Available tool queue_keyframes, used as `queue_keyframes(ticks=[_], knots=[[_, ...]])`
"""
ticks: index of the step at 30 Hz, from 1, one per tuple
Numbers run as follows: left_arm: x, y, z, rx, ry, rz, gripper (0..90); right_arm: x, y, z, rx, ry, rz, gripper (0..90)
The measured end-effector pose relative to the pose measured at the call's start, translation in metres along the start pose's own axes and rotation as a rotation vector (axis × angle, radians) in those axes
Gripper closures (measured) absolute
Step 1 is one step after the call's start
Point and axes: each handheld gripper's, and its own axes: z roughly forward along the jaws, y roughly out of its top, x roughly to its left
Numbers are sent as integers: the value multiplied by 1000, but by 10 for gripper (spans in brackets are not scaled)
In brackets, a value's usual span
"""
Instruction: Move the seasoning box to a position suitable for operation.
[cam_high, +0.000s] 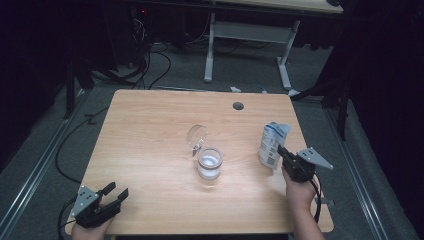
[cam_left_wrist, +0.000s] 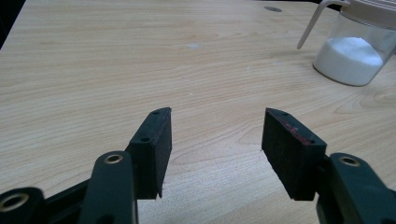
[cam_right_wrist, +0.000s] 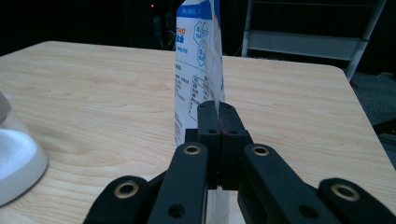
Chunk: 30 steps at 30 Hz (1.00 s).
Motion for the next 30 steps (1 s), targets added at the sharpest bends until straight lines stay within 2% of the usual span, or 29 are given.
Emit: queue_keyframes(ticks=[6, 14, 16, 18, 22, 26, 30], knots=[[0, 1, 0, -3, -4, 1, 430, 1, -11, -8, -10, -16, -10, 895], [-1, 1, 0, -3, -3, 2, 428, 3, -16, -11, -4, -15, -12, 844], [-1, 1, 0, -4, -2, 2, 429, 4, -16, -11, 3, -19, -14, 786], [-1, 1, 0, -2, -4, 1, 432, 4, -16, -10, 7, -23, -3, 679], [0, 1, 0, 2, 0, 0, 437, 5, -16, -6, 46, -33, 10, 539], [1, 0, 0, 8, 1, 2, 441, 5, -18, -5, 87, -47, 6, 493], [1, 0, 0, 9, 3, 3, 445, 7, -21, -11, 98, -53, -5, 489]])
